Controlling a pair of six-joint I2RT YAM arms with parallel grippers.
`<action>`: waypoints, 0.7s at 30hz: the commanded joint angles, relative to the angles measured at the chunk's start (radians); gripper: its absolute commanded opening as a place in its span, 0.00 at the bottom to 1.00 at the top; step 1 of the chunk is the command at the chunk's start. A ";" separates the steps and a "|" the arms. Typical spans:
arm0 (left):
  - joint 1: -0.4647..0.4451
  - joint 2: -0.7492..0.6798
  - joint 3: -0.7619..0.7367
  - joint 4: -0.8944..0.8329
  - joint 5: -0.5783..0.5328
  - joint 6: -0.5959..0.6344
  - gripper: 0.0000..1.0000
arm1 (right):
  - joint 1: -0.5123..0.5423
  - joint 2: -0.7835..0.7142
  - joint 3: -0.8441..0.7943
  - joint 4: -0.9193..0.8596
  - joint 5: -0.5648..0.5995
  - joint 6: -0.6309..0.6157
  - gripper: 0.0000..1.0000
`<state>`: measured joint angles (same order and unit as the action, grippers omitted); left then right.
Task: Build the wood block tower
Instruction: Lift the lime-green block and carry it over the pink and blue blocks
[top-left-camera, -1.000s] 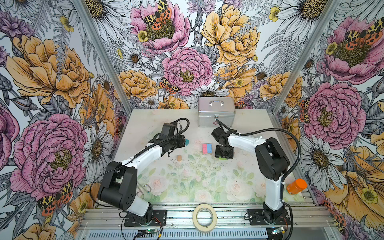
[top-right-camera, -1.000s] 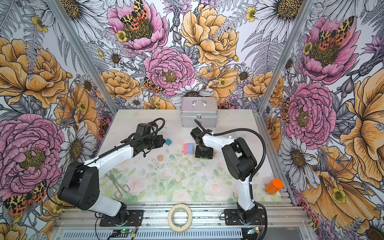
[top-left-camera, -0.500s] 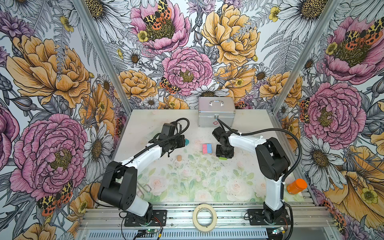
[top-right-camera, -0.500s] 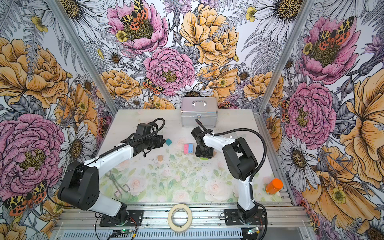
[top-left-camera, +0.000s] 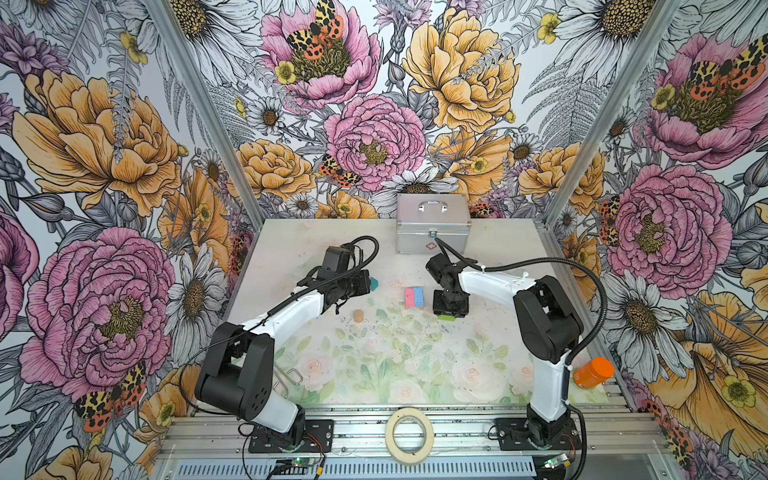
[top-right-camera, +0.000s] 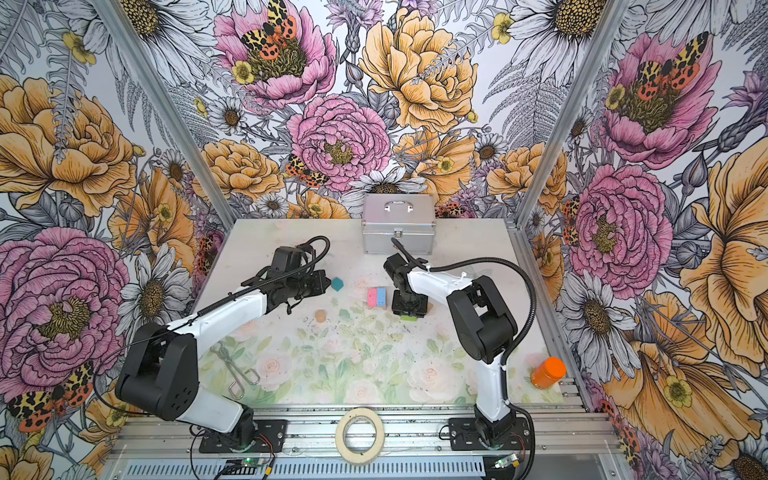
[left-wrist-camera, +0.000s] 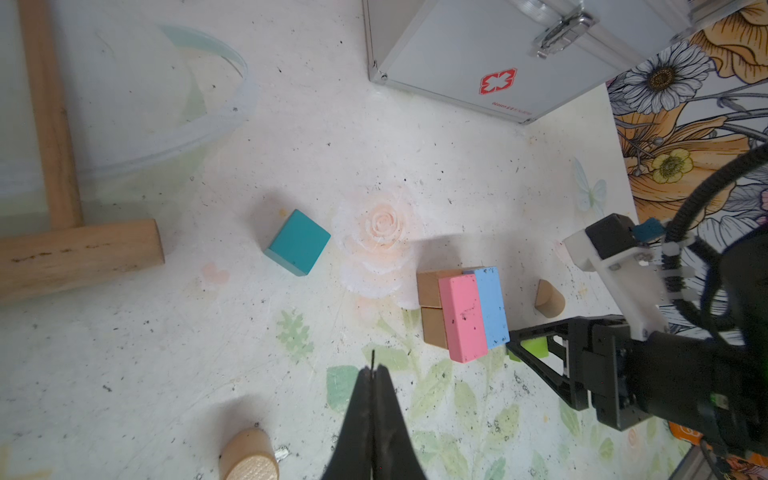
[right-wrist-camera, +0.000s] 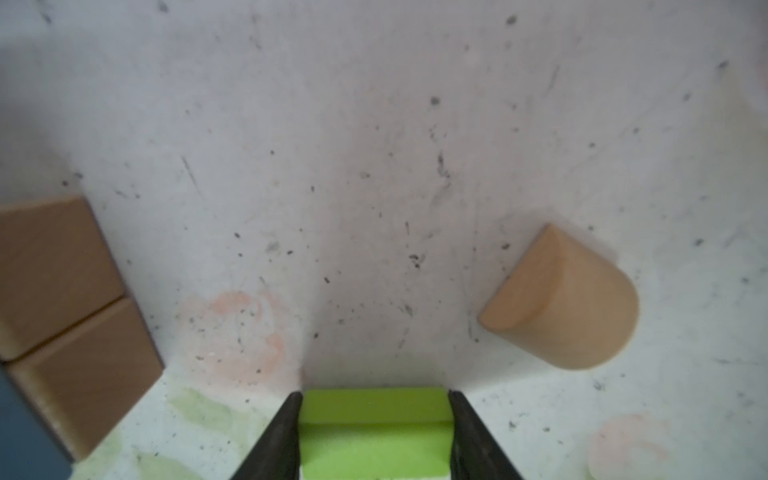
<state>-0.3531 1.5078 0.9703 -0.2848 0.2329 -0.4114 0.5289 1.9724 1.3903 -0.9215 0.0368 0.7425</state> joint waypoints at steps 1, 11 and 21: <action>0.004 -0.048 -0.010 0.004 -0.021 0.008 0.00 | 0.007 -0.056 0.071 -0.060 0.012 -0.039 0.00; 0.029 -0.105 -0.045 0.005 -0.030 0.011 0.00 | 0.043 -0.040 0.275 -0.203 0.048 -0.083 0.00; 0.081 -0.163 -0.108 0.025 -0.021 0.004 0.00 | 0.105 0.098 0.514 -0.299 0.054 -0.104 0.00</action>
<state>-0.2836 1.3754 0.8791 -0.2874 0.2256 -0.4114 0.6182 2.0197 1.8492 -1.1748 0.0753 0.6586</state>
